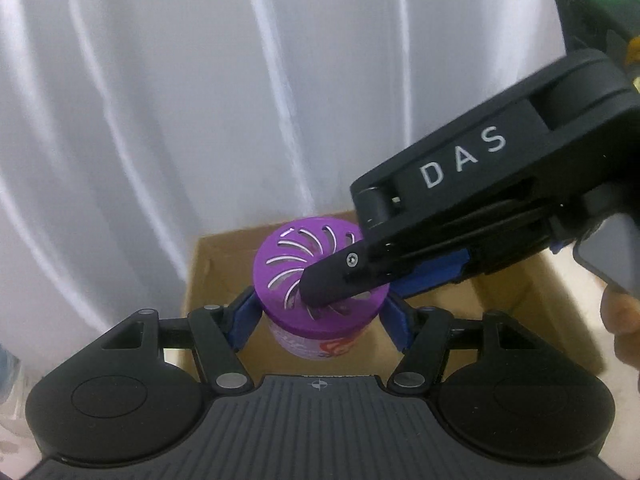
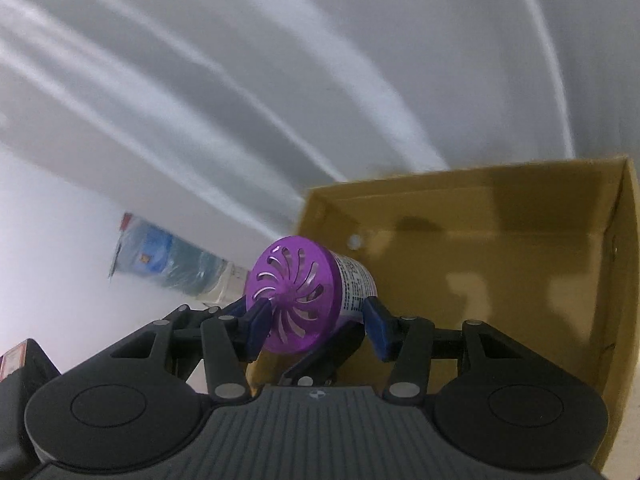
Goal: Organize objects
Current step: 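Lower the purple jar into the cardboard box and open the right gripper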
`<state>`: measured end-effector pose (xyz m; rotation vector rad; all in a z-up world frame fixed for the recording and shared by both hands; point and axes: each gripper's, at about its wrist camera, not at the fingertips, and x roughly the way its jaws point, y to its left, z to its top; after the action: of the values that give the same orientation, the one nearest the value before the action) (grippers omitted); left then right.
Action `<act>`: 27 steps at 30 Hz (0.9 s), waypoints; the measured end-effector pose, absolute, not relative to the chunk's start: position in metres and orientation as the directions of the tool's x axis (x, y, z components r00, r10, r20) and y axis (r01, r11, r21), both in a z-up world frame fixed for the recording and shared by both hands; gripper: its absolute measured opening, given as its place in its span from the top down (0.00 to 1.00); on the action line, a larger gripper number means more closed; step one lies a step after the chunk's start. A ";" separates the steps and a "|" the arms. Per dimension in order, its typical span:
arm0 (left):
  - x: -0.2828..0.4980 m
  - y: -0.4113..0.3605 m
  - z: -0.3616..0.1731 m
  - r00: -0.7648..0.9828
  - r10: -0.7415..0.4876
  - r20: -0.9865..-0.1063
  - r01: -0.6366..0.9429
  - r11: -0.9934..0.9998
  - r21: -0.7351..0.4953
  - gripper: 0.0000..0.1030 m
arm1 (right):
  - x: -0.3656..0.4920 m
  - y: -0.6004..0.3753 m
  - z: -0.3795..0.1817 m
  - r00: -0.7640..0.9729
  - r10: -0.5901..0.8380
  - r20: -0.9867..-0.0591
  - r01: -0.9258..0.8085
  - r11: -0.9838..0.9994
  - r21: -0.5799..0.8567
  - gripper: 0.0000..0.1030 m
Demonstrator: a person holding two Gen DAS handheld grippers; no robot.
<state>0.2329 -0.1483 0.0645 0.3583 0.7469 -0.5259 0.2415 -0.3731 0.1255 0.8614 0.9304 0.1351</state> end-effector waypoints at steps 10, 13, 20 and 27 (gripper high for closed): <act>0.291 -0.180 0.024 0.513 -0.227 -0.828 0.560 0.819 0.122 0.38 | 0.293 -0.392 0.056 0.536 0.504 -0.677 0.349 0.598 0.721 0.47; 0.310 -0.190 0.015 0.506 -0.191 -0.841 0.550 0.822 0.145 0.38 | 0.302 -0.394 0.040 0.530 0.517 -0.672 0.362 0.579 0.731 0.47; 0.342 -0.209 -0.002 0.495 -0.151 -0.856 0.537 0.827 0.165 0.34 | 0.318 -0.394 0.021 0.529 0.504 -0.683 0.380 0.579 0.721 0.47; 0.352 -0.227 0.010 0.530 -0.166 -0.831 0.532 0.829 0.174 0.18 | 0.315 -0.392 0.018 0.538 0.478 -0.694 0.377 0.600 0.706 0.47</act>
<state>0.3524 -0.2266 0.0096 0.4385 0.9247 -0.4324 0.3150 -0.3921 0.0180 0.9724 1.0452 0.0730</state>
